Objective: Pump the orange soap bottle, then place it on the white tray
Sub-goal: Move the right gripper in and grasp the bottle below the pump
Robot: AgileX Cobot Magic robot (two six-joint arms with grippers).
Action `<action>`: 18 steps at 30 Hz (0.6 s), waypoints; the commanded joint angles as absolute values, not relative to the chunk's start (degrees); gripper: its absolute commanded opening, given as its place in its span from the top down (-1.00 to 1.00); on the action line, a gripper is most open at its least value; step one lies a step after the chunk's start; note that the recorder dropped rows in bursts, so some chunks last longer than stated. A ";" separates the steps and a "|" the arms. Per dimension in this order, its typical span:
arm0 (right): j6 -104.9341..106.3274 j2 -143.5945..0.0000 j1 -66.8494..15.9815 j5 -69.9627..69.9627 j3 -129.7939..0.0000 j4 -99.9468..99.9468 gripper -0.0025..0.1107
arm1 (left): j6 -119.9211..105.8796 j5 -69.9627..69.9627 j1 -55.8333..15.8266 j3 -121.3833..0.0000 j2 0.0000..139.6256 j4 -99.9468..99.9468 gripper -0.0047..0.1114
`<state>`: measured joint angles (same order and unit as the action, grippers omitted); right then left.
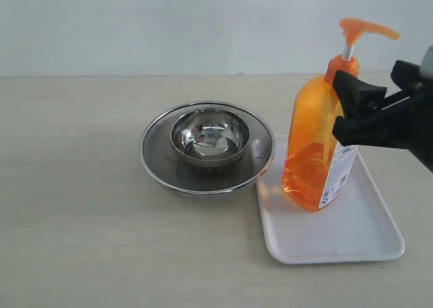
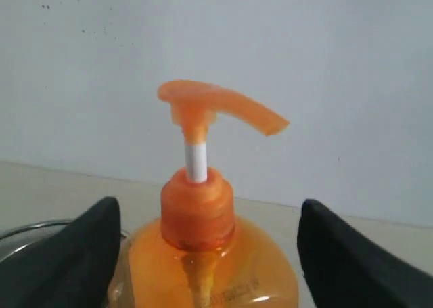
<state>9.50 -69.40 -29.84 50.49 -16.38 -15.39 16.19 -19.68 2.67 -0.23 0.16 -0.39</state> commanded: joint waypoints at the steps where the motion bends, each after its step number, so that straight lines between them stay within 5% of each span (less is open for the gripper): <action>1: 6.43 -74.56 -29.73 52.74 -18.07 -14.16 -0.23 | 15.84 -19.77 2.79 0.00 0.00 -0.98 0.84; 13: 4.40 -85.03 -29.73 56.54 -23.70 -13.85 -0.22 | 15.84 -19.62 2.79 0.00 0.00 -0.98 0.84; 18: 4.40 -86.09 -29.73 57.16 -24.23 -13.96 0.19 | 15.84 -19.62 2.79 0.00 0.00 -0.98 0.84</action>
<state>4.63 -85.59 -29.84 57.38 -24.03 -14.14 16.19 -19.68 2.67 -0.23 0.16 -0.39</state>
